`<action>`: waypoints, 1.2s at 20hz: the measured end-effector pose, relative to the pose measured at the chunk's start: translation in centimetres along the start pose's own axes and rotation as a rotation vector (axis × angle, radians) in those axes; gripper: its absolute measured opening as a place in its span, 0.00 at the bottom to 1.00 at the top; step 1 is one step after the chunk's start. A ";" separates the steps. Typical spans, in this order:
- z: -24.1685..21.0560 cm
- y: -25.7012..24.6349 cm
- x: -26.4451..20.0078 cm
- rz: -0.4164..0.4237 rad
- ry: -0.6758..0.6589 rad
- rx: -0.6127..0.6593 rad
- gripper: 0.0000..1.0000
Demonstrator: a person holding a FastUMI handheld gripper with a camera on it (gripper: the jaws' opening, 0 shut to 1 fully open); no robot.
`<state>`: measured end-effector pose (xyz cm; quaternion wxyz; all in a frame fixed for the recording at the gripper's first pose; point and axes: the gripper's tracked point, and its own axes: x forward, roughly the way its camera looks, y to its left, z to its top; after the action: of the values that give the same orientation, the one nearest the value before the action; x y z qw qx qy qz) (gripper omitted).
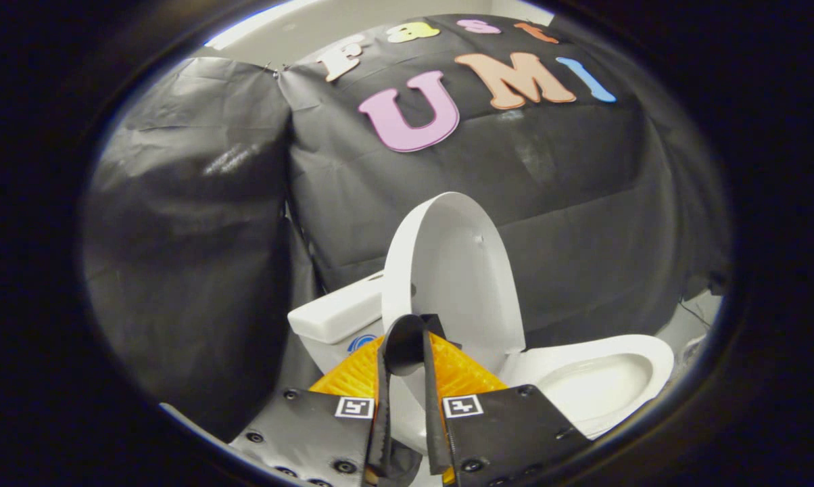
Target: Open the toilet lid.
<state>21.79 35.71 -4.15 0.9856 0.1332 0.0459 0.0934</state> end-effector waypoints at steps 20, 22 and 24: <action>0.5 3.6 1.3 0.034 0.011 -0.061 0.46; 2.9 3.6 0.5 0.032 -0.039 -0.084 0.51; 4.9 3.2 -0.3 0.038 -0.079 -0.098 0.57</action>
<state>21.47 37.46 1.50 0.9900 0.0893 -0.0004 0.1088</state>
